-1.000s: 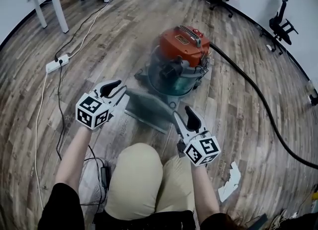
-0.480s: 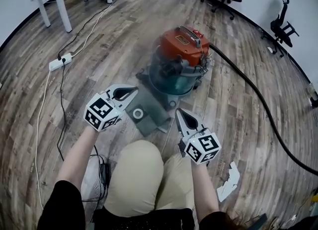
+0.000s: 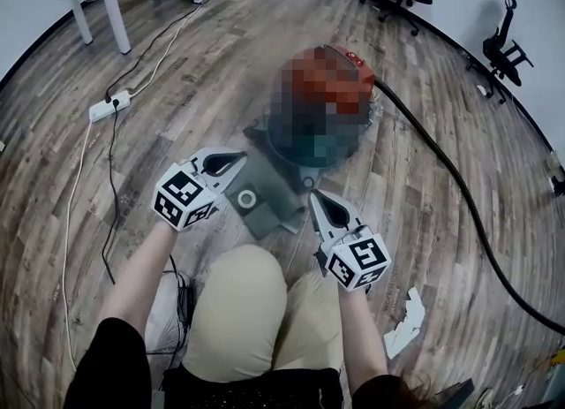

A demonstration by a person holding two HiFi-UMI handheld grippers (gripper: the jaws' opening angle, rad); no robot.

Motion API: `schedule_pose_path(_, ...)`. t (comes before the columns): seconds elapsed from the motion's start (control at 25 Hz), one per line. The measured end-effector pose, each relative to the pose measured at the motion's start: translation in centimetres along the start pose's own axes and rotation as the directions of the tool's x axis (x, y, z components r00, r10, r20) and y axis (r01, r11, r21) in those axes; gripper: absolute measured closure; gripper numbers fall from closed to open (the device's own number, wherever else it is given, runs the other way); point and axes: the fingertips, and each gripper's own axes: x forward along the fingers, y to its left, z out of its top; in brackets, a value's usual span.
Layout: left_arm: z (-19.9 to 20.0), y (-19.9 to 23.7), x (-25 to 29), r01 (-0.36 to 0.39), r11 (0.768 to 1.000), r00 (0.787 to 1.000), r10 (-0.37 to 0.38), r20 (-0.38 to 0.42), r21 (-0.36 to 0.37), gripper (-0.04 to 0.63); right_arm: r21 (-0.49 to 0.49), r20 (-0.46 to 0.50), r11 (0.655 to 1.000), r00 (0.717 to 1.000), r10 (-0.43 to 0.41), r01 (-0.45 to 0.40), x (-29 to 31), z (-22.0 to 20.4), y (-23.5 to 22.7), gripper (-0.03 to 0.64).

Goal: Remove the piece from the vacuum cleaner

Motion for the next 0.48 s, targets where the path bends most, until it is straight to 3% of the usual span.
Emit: schedule_pose_path(0.48,-1.3,-0.4,-0.6,0.003,1.000,1.000,-0.004,-0.015,-0.029,0.586,-0.014,-0.010,1.000,1.000,0.019,-0.019,-0.1,-0.3,0.2,0.606)
